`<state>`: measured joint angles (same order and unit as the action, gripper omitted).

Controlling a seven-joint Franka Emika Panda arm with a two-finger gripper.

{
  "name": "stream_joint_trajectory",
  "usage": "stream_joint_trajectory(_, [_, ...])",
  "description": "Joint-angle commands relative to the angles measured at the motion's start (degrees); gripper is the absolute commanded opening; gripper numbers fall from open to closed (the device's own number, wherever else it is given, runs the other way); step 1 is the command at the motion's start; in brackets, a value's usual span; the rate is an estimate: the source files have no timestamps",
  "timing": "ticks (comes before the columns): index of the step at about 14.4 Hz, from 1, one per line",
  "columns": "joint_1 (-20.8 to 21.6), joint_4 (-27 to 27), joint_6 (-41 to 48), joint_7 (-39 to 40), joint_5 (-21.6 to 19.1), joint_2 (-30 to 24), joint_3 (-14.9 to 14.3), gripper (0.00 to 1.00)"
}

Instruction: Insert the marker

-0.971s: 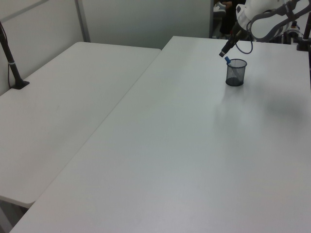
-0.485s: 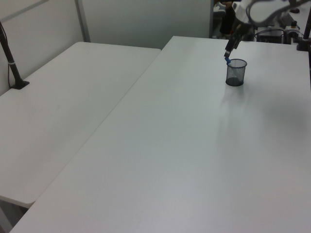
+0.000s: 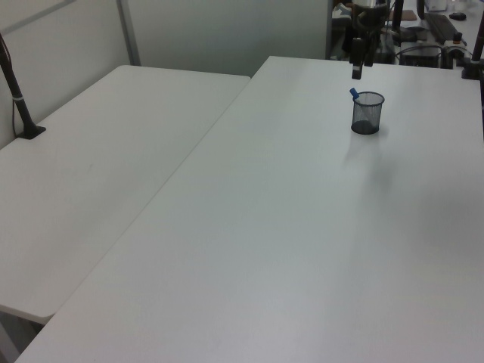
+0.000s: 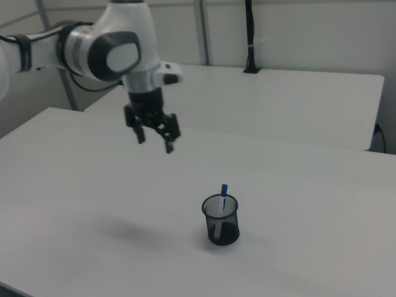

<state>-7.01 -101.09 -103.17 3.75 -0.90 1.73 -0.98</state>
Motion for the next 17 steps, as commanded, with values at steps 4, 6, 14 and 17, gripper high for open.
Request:
stream_joint_trajectory(4, [3.76,5.55,4.12,-1.82,2.66,0.82,-0.60,1.00])
stream_joint_trajectory(6, [3.15,5.72,3.06,-1.73,3.80,0.74,-1.04,1.00])
stream_joint_trajectory(14, [3.06,7.74,2.80,-3.58,2.93,2.58,-1.40,1.00])
stream_joint_trajectory(17, [3.06,7.75,3.23,-4.28,2.93,2.49,-1.40,1.00])
